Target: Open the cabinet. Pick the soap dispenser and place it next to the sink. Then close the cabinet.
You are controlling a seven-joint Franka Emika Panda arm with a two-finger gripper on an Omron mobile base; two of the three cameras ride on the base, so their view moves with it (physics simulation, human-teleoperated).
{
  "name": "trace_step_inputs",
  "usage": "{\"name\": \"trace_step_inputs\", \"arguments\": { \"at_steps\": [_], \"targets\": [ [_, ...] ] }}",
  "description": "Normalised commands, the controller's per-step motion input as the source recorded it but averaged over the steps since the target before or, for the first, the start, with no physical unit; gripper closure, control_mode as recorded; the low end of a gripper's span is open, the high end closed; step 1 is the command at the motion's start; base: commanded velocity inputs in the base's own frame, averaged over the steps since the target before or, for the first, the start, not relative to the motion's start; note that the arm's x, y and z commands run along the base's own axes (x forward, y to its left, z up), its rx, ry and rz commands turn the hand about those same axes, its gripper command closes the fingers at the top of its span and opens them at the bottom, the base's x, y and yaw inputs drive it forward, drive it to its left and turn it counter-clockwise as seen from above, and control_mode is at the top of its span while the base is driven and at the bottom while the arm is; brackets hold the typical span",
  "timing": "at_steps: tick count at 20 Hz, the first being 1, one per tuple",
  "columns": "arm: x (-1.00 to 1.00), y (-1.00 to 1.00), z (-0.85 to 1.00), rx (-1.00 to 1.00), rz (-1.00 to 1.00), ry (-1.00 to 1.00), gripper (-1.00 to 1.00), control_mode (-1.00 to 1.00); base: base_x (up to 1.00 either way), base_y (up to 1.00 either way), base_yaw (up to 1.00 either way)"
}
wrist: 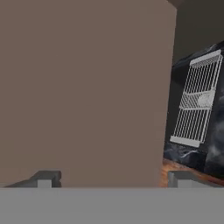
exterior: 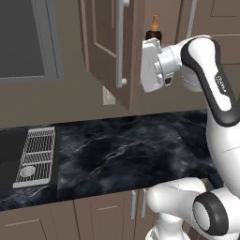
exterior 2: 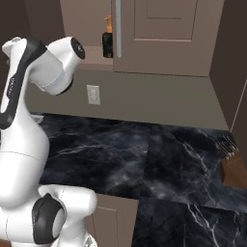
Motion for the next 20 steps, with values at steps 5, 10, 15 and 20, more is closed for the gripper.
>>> {"name": "trace_step_inputs", "arguments": {
  "at_steps": [5, 10, 15, 20],
  "targets": [
    [-0.15, 0.65, 0.13, -0.02, 0.0, 0.0, -1.0, -1.0, 0.0, 0.0, 0.0],
    [0.0, 0.77, 0.0, -0.05, 0.0, 0.01, -1.0, -1.0, 0.0, 0.0, 0.0],
    [0.0, 0.69, 0.0, -0.09, -0.01, 0.01, -1.0, -1.0, 0.0, 0.0, 0.0],
    [-0.09, 0.09, -0.11, -0.01, -0.05, -0.03, -1.0, -1.0, 0.0, 0.0, 0.0]
  ]
}}
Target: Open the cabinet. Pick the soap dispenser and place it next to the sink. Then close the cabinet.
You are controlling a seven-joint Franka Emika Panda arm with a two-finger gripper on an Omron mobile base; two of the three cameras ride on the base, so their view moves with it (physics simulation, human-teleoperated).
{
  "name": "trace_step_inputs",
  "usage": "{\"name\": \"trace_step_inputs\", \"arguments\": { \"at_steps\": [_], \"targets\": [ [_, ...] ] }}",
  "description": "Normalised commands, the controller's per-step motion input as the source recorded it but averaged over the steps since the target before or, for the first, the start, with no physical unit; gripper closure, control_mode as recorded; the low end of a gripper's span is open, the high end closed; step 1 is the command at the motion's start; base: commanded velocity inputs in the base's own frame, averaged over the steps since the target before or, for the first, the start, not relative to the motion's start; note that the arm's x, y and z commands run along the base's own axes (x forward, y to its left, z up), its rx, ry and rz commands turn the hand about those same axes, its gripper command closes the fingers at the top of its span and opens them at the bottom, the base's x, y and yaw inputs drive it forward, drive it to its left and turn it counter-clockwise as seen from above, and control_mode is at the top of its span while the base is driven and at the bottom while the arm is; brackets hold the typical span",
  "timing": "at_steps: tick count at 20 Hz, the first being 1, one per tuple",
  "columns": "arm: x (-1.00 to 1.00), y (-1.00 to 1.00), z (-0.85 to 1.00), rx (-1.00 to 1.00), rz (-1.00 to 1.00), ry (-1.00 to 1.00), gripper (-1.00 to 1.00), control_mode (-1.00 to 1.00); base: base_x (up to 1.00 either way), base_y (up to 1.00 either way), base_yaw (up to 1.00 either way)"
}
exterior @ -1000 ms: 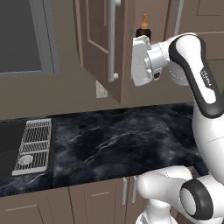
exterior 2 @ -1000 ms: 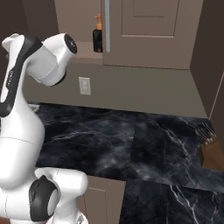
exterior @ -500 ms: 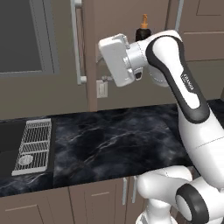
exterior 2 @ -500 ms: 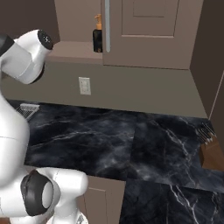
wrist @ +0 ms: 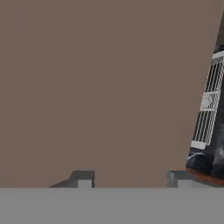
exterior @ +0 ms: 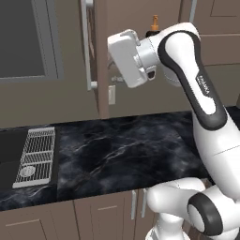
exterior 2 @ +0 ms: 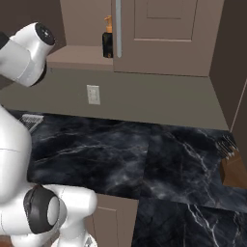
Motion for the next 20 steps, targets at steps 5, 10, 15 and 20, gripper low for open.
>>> {"name": "trace_step_inputs", "arguments": {
  "at_steps": [5, 10, 15, 20],
  "targets": [
    [-0.47, -0.36, -0.03, 0.0, -0.11, -0.24, -1.0, -1.0, 0.0, 0.0, 0.0],
    [-0.44, -0.51, 0.0, -0.07, -0.13, -0.28, -1.0, -1.0, 0.0, 0.0, 0.0],
    [-0.39, -0.64, 0.0, -0.19, -0.15, -0.19, -1.0, -1.0, 0.0, 0.0, 0.0],
    [-0.21, -0.92, 0.0, -0.29, -0.14, -0.06, -1.0, -1.0, 0.0, 0.0, 0.0]
  ]
}}
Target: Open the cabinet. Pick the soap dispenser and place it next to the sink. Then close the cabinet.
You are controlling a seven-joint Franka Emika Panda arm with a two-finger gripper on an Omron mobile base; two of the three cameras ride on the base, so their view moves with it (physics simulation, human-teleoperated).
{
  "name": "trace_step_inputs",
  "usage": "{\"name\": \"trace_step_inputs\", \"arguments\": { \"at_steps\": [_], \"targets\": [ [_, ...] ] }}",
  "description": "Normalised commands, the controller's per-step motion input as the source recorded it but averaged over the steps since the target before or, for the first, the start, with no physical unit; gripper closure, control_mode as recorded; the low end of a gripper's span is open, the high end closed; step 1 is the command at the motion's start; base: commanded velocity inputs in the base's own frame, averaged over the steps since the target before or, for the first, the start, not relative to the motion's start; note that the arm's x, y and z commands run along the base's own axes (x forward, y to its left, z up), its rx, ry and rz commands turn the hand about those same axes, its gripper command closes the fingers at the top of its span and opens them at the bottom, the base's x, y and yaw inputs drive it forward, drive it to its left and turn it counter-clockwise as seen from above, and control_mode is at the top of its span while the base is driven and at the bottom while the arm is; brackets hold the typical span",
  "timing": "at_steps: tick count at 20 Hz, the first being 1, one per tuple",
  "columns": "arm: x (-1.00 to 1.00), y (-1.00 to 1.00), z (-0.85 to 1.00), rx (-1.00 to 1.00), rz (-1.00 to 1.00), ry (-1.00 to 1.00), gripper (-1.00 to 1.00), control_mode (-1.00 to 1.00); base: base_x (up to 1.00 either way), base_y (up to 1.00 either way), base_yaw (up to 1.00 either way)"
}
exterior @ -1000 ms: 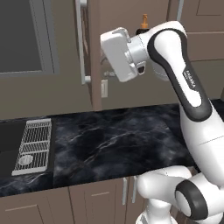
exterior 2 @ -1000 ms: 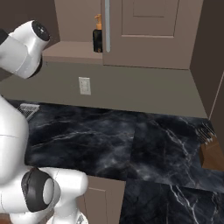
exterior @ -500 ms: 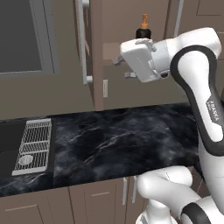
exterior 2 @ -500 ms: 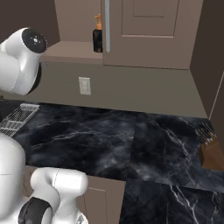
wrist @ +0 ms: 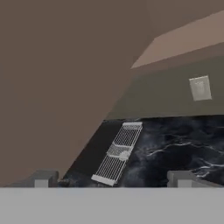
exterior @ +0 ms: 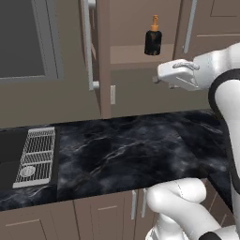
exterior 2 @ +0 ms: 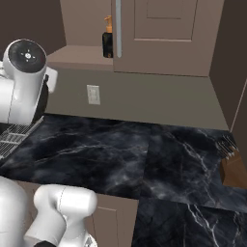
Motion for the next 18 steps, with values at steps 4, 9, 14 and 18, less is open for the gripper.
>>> {"name": "trace_step_inputs", "arguments": {
  "at_steps": [4, 9, 14, 18],
  "targets": [
    [-0.16, -1.0, 0.02, -0.33, -0.16, 0.0, -1.0, -1.0, 0.0, 0.0, 0.0],
    [-0.33, -1.0, 0.07, -0.3, -0.22, 0.0, -1.0, -1.0, 0.0, 0.0, 0.0],
    [-0.42, -0.98, 0.04, -0.26, -0.26, -0.01, -1.0, -1.0, 0.0, 0.0, 0.0],
    [-0.13, -0.19, 0.14, -0.07, -0.12, -0.01, -1.0, -1.0, 0.0, 0.0, 0.0]
  ]
}}
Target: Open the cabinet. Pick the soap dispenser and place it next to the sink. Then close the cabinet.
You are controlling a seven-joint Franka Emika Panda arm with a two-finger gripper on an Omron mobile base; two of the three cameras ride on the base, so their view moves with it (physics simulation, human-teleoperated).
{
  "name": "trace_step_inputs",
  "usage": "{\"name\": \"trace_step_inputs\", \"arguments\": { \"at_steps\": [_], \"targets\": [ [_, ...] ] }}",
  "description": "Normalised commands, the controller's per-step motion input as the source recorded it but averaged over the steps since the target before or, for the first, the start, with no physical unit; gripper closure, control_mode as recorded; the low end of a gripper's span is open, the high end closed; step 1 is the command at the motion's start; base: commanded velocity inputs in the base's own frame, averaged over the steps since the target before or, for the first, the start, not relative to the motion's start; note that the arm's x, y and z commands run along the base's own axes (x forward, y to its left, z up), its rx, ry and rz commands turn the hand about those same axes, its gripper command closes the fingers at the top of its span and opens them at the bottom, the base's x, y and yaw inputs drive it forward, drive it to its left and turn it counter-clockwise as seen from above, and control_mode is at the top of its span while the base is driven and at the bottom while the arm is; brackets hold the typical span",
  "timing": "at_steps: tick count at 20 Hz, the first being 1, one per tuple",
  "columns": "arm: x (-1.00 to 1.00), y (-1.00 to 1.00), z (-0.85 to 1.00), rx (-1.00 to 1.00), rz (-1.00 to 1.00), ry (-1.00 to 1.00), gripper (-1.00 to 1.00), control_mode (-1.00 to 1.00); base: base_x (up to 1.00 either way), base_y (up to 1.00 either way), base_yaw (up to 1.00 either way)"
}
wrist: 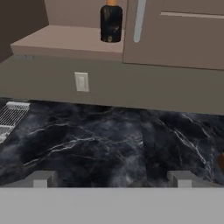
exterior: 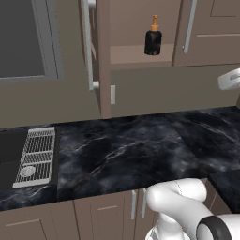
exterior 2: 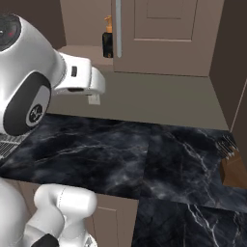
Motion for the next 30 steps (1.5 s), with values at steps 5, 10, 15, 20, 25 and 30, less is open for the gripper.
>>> {"name": "trace_step_inputs", "arguments": {
  "at_steps": [5, 10, 15, 20, 25, 30],
  "targets": [
    [0.09, 0.05, 0.0, 0.06, -0.06, 0.0, -1.0, -1.0, 0.0, 0.0, 0.0],
    [0.1, 0.39, 0.0, 0.16, -0.17, 0.0, -1.0, -1.0, 0.0, 0.0, 0.0],
    [-0.05, 0.1, 0.22, 0.11, -0.19, -0.09, -1.0, -1.0, 0.0, 0.0, 0.0],
    [-0.03, 0.0, 0.26, 0.11, -0.15, -0.15, -1.0, -1.0, 0.0, 0.0, 0.0],
    [0.01, 0.0, -0.06, 0.21, -0.01, -0.21, -1.0, -1.0, 0.0, 0.0, 0.0],
    [0.01, 0.0, 0.06, 0.2, -0.01, -0.24, -1.0, -1.0, 0.0, 0.0, 0.0]
  ]
}}
